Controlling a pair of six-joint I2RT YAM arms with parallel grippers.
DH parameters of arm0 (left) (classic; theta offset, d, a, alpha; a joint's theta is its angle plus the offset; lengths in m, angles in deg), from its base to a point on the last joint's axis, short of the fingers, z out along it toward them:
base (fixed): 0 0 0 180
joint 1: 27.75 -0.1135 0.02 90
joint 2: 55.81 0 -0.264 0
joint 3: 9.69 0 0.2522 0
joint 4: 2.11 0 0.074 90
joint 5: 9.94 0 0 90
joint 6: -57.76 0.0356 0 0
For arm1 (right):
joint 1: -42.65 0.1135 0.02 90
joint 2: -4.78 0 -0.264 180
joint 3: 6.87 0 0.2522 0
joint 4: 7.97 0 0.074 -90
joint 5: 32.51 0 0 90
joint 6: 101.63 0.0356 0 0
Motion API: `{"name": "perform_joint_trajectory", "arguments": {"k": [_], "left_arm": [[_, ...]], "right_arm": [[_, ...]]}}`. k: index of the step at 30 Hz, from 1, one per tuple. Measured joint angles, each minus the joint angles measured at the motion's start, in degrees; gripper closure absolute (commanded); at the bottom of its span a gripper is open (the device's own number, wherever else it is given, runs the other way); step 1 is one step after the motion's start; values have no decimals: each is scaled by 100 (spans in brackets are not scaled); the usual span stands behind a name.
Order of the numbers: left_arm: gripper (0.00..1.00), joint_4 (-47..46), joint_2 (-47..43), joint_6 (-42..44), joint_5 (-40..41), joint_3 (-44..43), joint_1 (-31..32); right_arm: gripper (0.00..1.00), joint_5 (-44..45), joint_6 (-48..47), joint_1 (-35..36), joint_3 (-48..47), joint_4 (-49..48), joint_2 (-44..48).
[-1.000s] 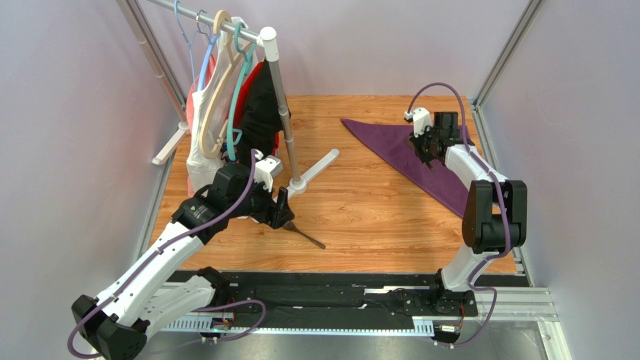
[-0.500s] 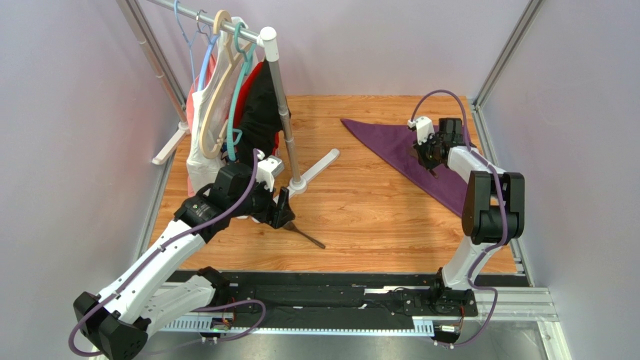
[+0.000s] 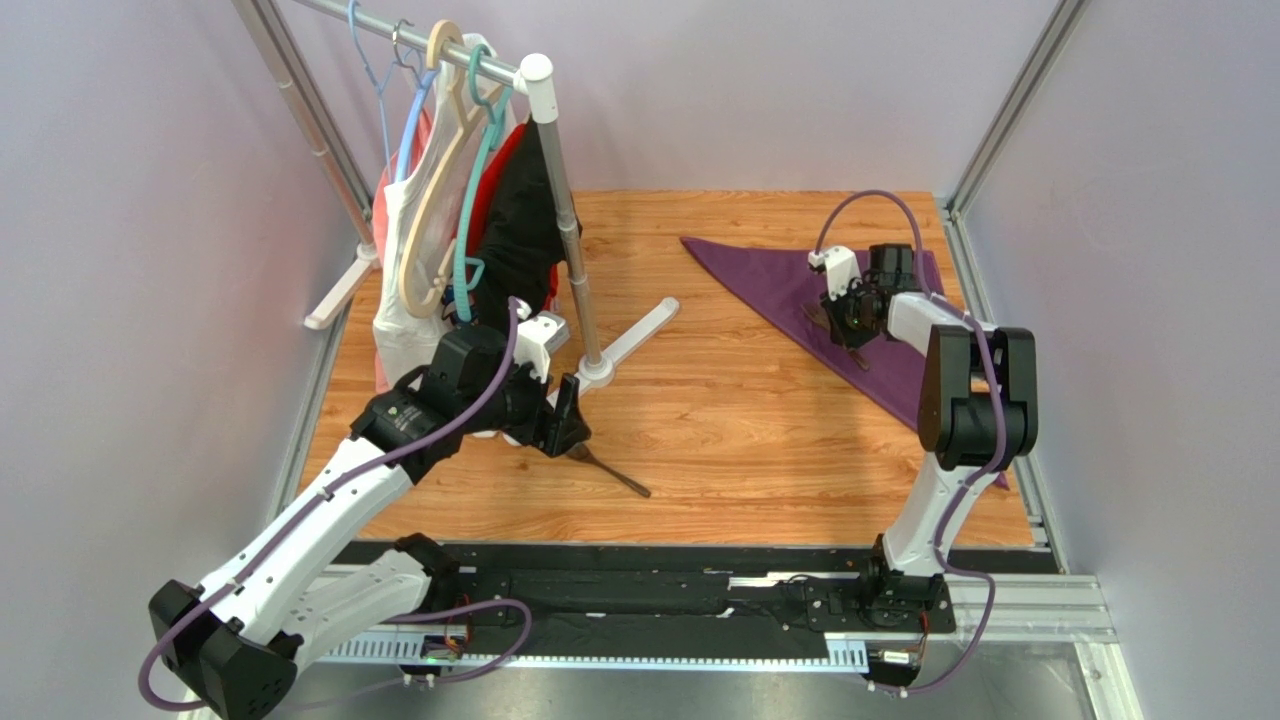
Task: Fold the napkin, place the utensils inside, and roll it up
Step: Place the utensil onto the napkin, then grab a utensil with the right arm
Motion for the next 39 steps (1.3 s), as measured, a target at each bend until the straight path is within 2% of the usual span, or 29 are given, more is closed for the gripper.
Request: {"name": "perform_joint_trajectory", "arguments": {"k": [7, 13, 22, 30, 34, 36, 39], "left_arm": [[18, -4, 17, -2, -17, 0, -22], [18, -7, 17, -2, -33, 0, -26], [18, -11, 7, -2, -59, 0, -26], [18, -11, -48, -2, -59, 0, -26], [18, -13, -90, -2, -50, 0, -26], [18, -17, -149, -2, -44, 0, -31], [18, -76, -354, -2, -44, 33, -33]], "right_arm": [[77, 114, 31, 2, -17, 2, 0], [65, 378, 140, 2, -20, -2, 0], [66, 931, 520, 109, -96, -2, 258], [66, 1152, 1397, 304, -212, 20, 1434], [65, 1276, 2011, 782, 24, 17, 2310], [65, 1290, 2334, 1272, 398, 28, 2859], [65, 1283, 2850, 2461, 1274, -190, 3563]]}}
